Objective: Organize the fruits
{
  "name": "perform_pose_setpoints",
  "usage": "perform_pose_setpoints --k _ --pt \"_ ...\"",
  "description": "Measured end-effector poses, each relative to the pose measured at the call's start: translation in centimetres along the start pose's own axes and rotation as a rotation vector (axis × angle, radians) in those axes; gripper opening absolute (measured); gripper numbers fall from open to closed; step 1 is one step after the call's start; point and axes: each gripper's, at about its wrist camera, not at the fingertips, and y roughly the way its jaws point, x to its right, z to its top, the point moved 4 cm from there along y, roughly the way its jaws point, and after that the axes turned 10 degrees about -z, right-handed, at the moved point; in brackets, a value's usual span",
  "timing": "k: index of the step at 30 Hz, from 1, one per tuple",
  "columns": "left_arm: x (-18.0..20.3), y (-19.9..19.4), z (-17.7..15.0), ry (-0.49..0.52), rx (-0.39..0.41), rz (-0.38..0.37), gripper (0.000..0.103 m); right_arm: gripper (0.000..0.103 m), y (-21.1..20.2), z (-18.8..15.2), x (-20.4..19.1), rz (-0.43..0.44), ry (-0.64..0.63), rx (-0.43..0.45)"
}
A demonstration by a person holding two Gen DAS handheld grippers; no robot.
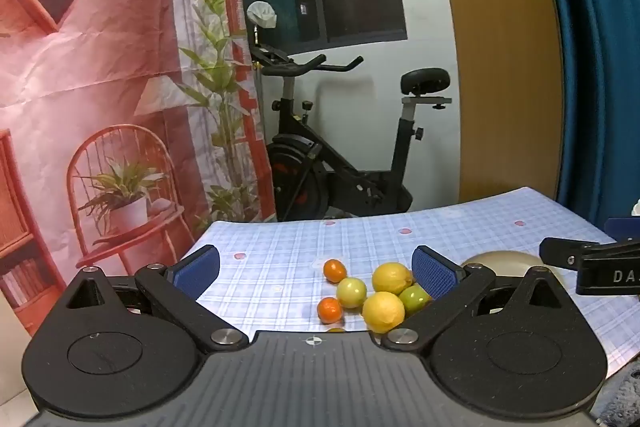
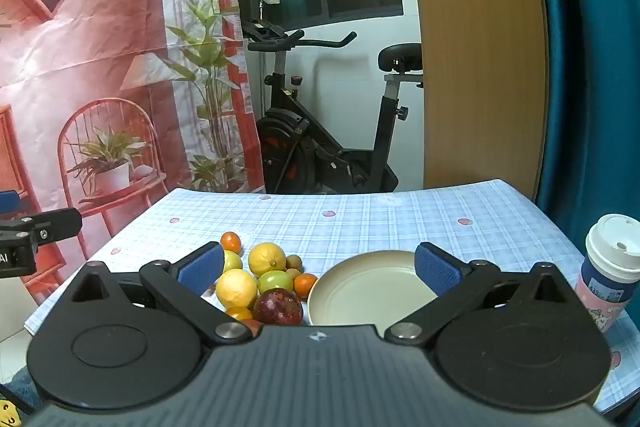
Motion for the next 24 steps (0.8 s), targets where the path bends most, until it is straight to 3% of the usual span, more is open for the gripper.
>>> perform_pose_setpoints --k 7,14,24 --pt "-0.3 -1.4 0.0 -0.008 0.021 0.005 0.103 0.103 0.0 0.0 0.0 0.000 0.001 0.001" --pt "0.2 0.3 -0.2 -0.008 -0.022 0.019 0.103 0.103 0.0 -0.1 -0.1 -0.001 -0.001 0.000" --pt "-0.1 0.4 0.0 -0.023 -0.018 0.014 0.103 0.103 0.0 -0.1 -0.1 -0.001 -0.001 -0.001"
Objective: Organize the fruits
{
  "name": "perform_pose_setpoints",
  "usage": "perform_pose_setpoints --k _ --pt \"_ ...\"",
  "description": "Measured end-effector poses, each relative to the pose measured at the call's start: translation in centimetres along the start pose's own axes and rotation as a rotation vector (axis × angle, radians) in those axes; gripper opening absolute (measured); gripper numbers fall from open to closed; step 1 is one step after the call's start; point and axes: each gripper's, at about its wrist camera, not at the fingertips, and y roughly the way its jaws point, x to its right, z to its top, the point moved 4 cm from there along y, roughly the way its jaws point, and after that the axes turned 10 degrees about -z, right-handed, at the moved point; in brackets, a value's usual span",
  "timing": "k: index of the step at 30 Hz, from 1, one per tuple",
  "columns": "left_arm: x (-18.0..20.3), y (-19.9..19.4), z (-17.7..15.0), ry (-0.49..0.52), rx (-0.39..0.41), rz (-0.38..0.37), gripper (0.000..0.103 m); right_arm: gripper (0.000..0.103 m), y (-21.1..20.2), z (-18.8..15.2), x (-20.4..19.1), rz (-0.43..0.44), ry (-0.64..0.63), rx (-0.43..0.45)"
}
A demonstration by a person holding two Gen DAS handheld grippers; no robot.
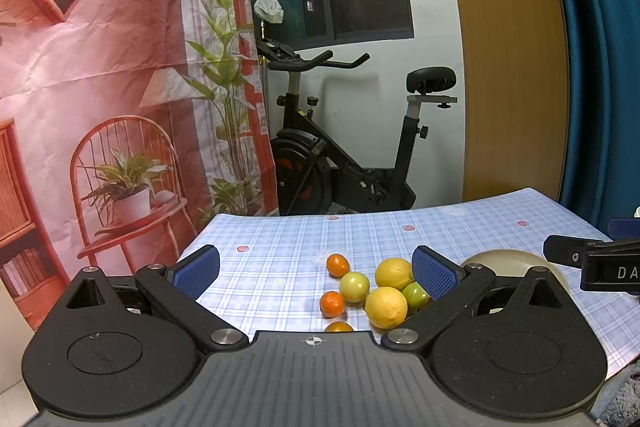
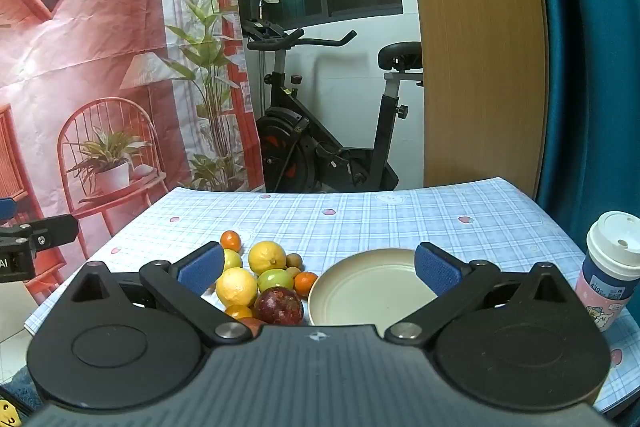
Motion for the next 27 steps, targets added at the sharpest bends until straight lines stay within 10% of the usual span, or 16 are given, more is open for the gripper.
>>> perform_pose_setpoints --k 27 --pt "-0.11 0.12 -0.23 -0.007 0.000 -0.002 0.103 0.103 -0.14 0.02 -0.08 -0.001 0.000 0.002"
